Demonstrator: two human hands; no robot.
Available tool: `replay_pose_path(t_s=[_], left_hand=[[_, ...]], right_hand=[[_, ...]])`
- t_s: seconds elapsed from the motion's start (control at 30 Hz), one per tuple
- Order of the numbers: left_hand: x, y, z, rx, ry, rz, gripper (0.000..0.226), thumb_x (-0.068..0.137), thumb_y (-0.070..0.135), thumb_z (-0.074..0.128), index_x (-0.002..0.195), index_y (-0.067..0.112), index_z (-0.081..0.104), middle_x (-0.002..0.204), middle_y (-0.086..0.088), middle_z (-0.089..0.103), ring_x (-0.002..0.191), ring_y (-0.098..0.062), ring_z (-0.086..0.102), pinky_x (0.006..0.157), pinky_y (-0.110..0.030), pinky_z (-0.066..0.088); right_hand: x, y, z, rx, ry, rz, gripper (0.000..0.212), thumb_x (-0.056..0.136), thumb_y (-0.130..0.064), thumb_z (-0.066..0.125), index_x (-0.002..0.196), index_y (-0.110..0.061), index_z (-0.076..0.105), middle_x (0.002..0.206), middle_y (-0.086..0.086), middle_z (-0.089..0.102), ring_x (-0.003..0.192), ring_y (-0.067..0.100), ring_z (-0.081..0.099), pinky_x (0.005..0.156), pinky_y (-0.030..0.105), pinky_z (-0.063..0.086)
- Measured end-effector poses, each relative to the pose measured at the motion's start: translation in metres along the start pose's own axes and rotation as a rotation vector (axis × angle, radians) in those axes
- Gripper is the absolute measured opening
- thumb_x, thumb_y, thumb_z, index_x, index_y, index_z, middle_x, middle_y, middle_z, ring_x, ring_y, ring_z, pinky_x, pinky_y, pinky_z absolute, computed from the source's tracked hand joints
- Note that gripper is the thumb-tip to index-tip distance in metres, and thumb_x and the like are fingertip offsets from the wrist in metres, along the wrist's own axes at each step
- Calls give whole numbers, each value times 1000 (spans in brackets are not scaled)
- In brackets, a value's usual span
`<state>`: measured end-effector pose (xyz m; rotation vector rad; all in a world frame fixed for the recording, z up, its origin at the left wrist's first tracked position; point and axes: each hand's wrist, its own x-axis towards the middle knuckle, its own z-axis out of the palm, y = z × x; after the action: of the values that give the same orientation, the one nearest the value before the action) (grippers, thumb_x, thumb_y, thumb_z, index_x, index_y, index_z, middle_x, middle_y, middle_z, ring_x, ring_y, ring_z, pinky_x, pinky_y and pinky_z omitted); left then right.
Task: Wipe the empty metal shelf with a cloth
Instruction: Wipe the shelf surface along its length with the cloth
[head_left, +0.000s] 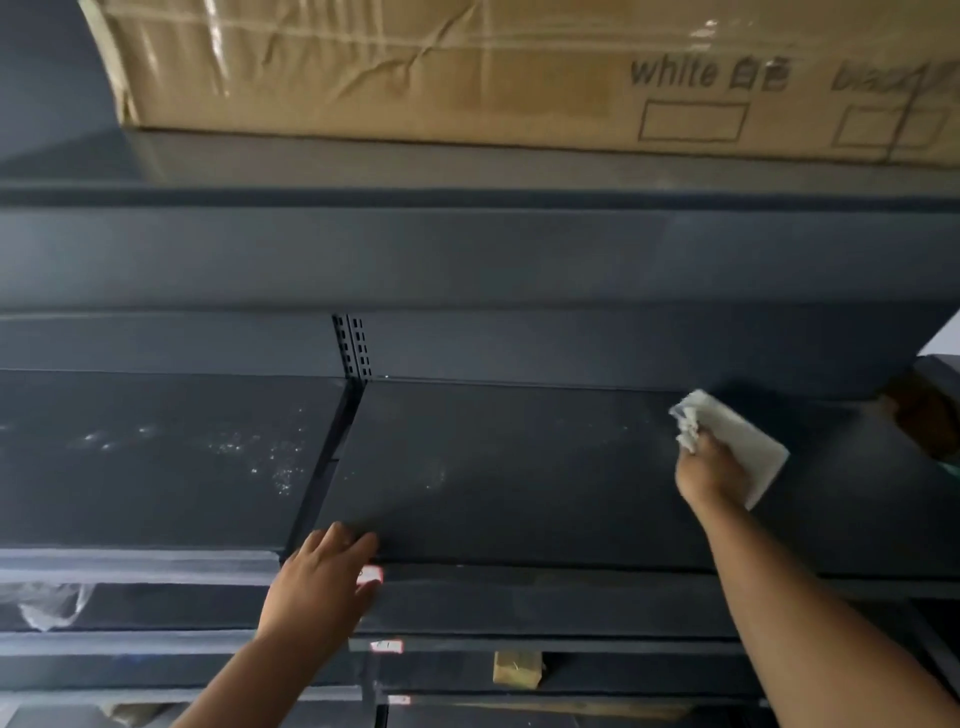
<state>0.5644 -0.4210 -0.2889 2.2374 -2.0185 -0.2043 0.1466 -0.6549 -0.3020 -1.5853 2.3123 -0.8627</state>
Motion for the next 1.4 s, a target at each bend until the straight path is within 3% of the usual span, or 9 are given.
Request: replay_pose_path(t_s=[0.23, 0.37, 0.43, 0.6, 0.8, 1.1, 1.23, 1.33, 1.4], left_hand=[[-1, 2, -2, -11, 3, -29, 44, 76, 37, 75, 117, 30, 60, 113, 2, 57, 107, -24, 54, 85, -38, 51], [3, -1, -1, -38, 4, -49, 45, 74, 38, 74, 116, 35, 58, 111, 5, 54, 109, -21, 51, 85, -37, 51], [4, -2, -2, -45, -6, -50, 44, 73, 38, 73, 114, 38, 56, 111, 7, 52, 109, -19, 49, 82, -36, 51], [4, -6, -1, -37, -10, -35, 44, 75, 40, 70, 115, 41, 52, 112, 10, 51, 112, -16, 47, 81, -34, 51], [5, -10, 1, -44, 0, 8, 45, 77, 40, 68, 119, 40, 51, 117, 8, 51, 111, -18, 48, 84, -35, 50], [3, -20, 6, -48, -12, 63, 47, 79, 41, 64, 123, 42, 46, 120, 10, 47, 113, -16, 45, 87, -33, 48], [4, -22, 4, -77, -21, 74, 47, 79, 40, 64, 123, 43, 47, 119, 11, 47, 114, -15, 44, 87, -33, 48], [4, -22, 1, -83, -33, 88, 43, 78, 40, 65, 117, 43, 47, 114, 11, 47, 112, -15, 44, 80, -33, 49], [5, -23, 0, -67, -51, 97, 45, 78, 41, 66, 117, 43, 45, 112, 11, 46, 111, -15, 44, 75, -33, 50]], right_hand=[[-92, -151, 83, 22, -342, -450, 28, 92, -28, 46, 111, -16, 63, 106, 16, 68, 95, 37, 62, 79, 39, 49], [-143, -221, 94, 856, -719, 7, 39, 96, -37, 43, 130, -19, 51, 124, 4, 58, 107, 18, 54, 85, 18, 40], [-141, -234, 88, 1163, -783, 295, 37, 93, -44, 47, 124, -25, 54, 115, -1, 59, 106, 19, 58, 94, 30, 47], [-79, -200, 48, 1365, -443, 343, 32, 91, -37, 54, 112, -15, 62, 114, 11, 68, 100, 30, 66, 94, 52, 51], [-23, -98, -17, 667, 115, 18, 37, 95, -39, 40, 117, -13, 54, 118, 20, 62, 109, 38, 58, 89, 35, 42], [-122, -113, 58, -98, -186, -358, 25, 90, -19, 50, 109, -8, 61, 105, 20, 67, 95, 41, 61, 81, 45, 50], [-215, -206, 103, 178, -395, -424, 24, 91, -22, 49, 106, -11, 64, 106, 17, 68, 97, 38, 61, 81, 38, 45], [-249, -261, 107, 783, -705, -5, 32, 97, -34, 43, 121, -18, 55, 119, 9, 64, 100, 24, 59, 79, 23, 46], [-247, -278, 95, 1168, -684, 240, 23, 96, -38, 45, 115, -27, 54, 115, 2, 61, 97, 18, 59, 80, 21, 51]])
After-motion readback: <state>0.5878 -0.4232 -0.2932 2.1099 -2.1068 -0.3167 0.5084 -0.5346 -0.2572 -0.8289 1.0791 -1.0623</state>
